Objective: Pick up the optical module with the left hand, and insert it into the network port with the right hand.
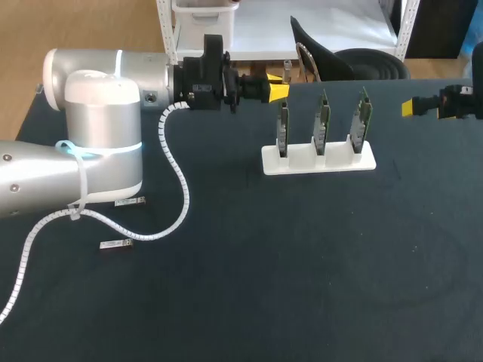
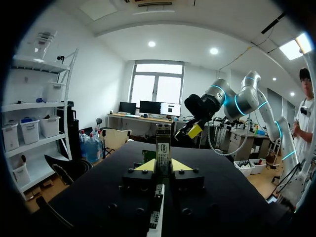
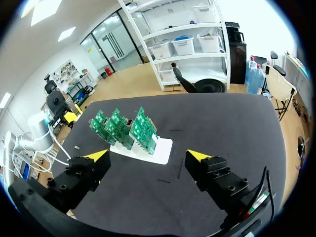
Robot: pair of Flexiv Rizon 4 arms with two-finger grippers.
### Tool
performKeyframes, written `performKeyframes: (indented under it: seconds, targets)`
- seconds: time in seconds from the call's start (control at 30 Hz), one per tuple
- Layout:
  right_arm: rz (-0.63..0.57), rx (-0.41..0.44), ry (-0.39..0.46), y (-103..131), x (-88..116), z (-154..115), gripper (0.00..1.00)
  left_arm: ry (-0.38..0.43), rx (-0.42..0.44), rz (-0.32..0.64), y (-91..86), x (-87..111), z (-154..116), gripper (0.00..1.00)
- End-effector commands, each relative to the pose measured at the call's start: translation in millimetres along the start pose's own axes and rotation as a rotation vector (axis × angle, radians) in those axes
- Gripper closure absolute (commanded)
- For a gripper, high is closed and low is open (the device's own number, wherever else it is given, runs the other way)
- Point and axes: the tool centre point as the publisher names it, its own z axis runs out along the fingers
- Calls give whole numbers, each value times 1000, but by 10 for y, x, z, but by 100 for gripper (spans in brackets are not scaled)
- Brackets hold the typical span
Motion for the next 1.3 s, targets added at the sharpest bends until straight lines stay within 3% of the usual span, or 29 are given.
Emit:
performKeyframes:
  seconds: [0.03, 1.3]
  targets:
    - [1, 9, -1, 20, 6, -14, 0, -2, -8, -6, -52, 34, 5, 100]
    - [1, 9, -1, 20, 6, -14, 0, 40, -27, -12, 88, 164, 69, 100]
